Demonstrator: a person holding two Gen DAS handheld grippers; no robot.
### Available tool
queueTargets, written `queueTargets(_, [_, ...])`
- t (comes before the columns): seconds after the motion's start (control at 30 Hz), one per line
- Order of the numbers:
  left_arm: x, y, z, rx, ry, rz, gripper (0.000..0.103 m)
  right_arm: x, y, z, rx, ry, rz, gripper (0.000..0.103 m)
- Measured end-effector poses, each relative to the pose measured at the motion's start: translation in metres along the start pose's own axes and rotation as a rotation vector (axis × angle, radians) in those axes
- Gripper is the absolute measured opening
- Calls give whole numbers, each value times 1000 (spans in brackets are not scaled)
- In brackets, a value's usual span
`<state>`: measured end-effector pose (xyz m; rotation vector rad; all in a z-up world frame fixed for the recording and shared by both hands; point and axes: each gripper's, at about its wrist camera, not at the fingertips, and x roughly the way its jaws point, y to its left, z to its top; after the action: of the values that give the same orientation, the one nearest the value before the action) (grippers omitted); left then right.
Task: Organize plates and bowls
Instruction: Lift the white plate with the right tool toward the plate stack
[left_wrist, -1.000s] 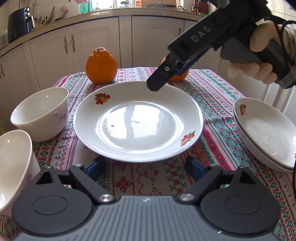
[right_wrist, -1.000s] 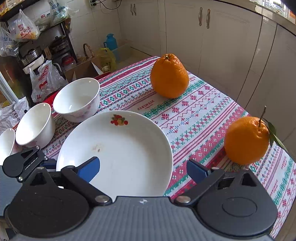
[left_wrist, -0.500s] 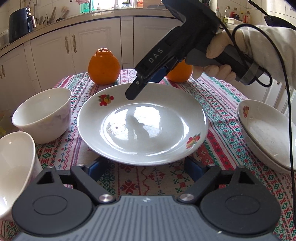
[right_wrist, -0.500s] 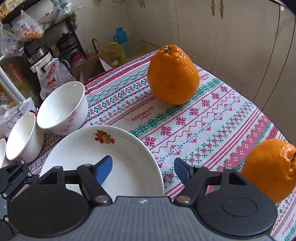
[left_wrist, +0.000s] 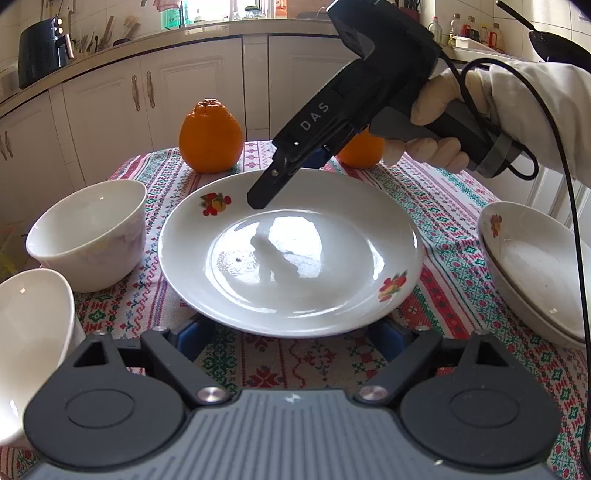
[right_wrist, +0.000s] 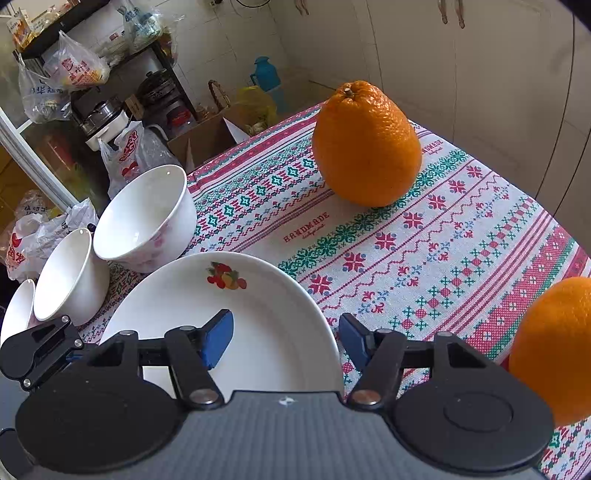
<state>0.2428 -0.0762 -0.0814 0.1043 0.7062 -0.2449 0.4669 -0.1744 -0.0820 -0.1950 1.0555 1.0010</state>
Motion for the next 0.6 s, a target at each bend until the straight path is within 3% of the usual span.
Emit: queueTargets(0.6, [0,2,1,18,22,-21,89,-5,4,-5,11,22,27,67])
